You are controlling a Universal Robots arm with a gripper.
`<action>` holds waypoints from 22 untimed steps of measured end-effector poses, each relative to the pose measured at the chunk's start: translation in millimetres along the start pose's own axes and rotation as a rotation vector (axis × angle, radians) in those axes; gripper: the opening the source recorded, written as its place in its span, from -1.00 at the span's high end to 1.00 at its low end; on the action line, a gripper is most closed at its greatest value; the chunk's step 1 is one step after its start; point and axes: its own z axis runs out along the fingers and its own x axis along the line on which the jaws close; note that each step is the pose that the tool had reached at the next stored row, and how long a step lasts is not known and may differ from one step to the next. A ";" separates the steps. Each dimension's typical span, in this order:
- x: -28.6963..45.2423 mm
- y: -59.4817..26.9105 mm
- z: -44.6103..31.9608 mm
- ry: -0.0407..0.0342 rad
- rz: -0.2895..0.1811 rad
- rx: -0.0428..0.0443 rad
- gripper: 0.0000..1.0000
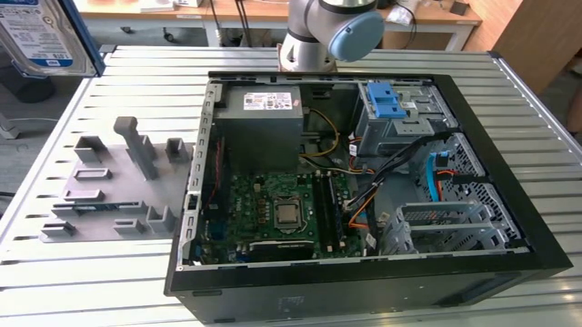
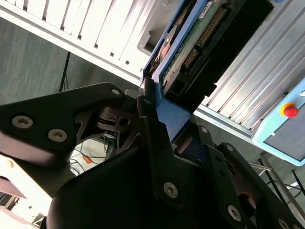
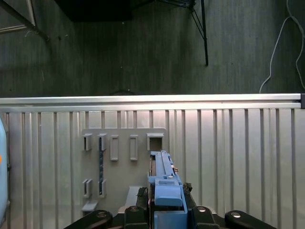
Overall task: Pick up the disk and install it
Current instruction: 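Pick up the disk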
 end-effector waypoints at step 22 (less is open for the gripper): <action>18.7 -13.5 -0.2 -0.0002 -0.013 -0.0002 0.27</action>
